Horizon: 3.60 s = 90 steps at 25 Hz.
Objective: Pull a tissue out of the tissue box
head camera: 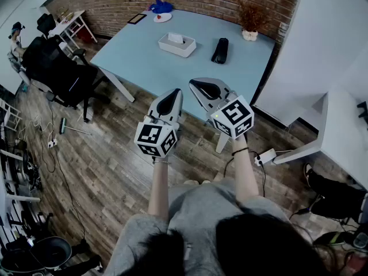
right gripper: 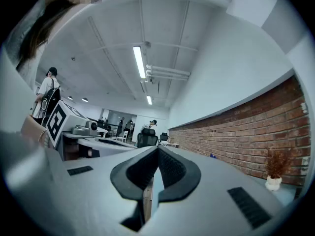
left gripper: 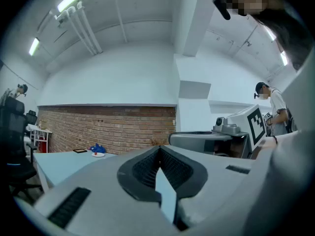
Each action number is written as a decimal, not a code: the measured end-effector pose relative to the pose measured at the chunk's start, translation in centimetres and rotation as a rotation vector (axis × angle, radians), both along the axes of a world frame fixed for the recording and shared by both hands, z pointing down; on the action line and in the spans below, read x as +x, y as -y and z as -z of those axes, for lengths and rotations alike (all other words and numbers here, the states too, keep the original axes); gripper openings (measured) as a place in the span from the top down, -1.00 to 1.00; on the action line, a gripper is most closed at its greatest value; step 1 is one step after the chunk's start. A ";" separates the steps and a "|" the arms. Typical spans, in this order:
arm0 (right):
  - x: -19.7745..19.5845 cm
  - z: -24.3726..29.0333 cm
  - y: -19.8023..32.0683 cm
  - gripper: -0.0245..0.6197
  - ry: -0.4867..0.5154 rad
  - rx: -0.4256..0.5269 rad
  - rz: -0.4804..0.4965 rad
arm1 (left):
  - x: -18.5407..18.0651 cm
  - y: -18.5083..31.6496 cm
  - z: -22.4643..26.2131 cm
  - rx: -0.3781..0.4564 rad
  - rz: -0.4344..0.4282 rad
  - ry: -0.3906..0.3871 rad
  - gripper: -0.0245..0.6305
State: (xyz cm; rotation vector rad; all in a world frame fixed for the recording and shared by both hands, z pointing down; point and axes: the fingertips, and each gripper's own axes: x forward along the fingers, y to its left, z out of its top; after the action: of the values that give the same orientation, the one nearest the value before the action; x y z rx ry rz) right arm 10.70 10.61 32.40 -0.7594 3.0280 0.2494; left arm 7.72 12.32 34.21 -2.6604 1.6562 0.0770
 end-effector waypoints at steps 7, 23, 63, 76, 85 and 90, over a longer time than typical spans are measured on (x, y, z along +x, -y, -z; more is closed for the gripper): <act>0.6 -0.6 0.7 0.93 -0.019 -0.010 0.007 | 0.6 0.7 -0.2 -0.006 0.010 -0.006 0.92; -0.9 -1.8 1.3 0.93 0.015 -0.081 -0.011 | -2.1 0.1 -1.6 -0.053 0.055 -0.006 0.92; -15.9 -5.0 18.4 0.93 -0.009 -0.162 -0.212 | -17.9 18.0 -4.8 -0.106 -0.191 -0.045 0.92; -16.1 -7.3 26.1 0.93 -0.051 -0.193 -0.280 | -18.5 24.7 -7.0 -0.163 -0.218 -0.051 0.92; -15.5 -9.4 32.1 0.93 -0.107 -0.245 -0.264 | -17.9 31.0 -8.3 -0.211 -0.212 -0.073 0.92; -15.0 -10.3 35.0 0.93 -0.135 -0.266 -0.274 | -17.7 33.8 -9.4 -0.246 -0.210 -0.065 0.92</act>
State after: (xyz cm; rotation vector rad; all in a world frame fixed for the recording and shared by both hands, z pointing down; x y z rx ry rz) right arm -4.34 -24.41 42.74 -1.2257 3.1130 -0.1099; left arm -9.94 -21.50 43.65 -3.0390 1.4841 -0.0421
